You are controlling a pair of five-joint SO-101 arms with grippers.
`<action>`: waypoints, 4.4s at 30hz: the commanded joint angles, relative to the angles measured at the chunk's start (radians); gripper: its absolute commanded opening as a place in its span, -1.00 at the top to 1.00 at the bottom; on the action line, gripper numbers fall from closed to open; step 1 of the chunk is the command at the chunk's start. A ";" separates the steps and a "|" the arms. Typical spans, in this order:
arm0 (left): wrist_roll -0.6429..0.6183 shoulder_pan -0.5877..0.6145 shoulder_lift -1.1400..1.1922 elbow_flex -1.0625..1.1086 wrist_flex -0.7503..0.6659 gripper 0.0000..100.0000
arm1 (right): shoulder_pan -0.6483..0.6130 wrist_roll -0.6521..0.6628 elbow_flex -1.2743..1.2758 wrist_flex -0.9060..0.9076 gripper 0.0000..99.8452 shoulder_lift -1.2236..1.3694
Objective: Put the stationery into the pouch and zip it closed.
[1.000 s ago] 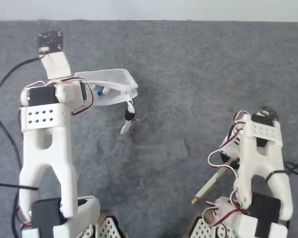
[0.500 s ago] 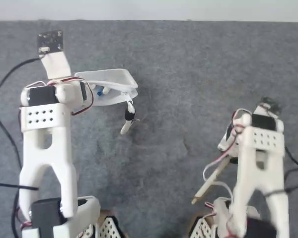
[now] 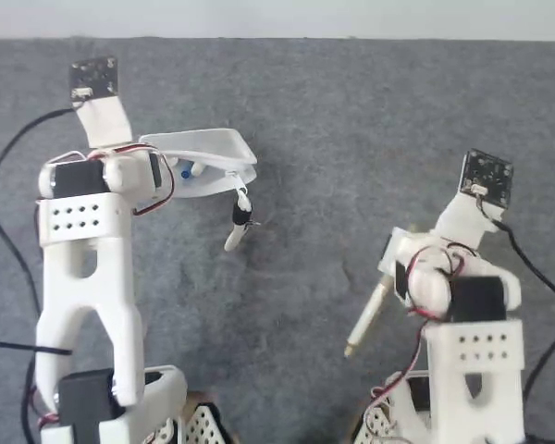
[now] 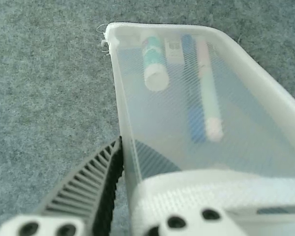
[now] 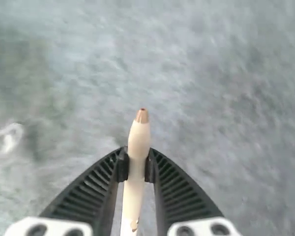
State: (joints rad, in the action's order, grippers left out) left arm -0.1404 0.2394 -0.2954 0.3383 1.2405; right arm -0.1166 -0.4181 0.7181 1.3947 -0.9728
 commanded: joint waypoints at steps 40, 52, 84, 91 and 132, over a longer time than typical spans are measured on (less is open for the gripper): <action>-0.020 0.000 -0.041 -0.002 -0.018 0.97 | -0.490 0.235 0.135 -1.233 0.99 -0.119; -0.020 0.000 -0.041 -0.002 -0.020 0.97 | -0.490 0.238 0.137 -1.526 0.99 0.145; -0.020 0.000 -0.041 -0.002 -0.020 0.97 | -0.739 0.904 0.262 -1.636 0.99 0.469; -0.020 0.000 -0.041 -0.002 -0.020 0.97 | -0.734 0.905 0.273 -1.635 0.88 0.536; -0.020 -0.002 -0.041 -0.001 -0.021 0.97 | -0.674 0.454 0.572 -1.110 0.59 -0.162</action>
State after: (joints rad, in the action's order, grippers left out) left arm -0.1404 0.2409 -0.2954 0.3399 1.2405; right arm -0.7963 0.0407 1.2735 0.3943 -1.1032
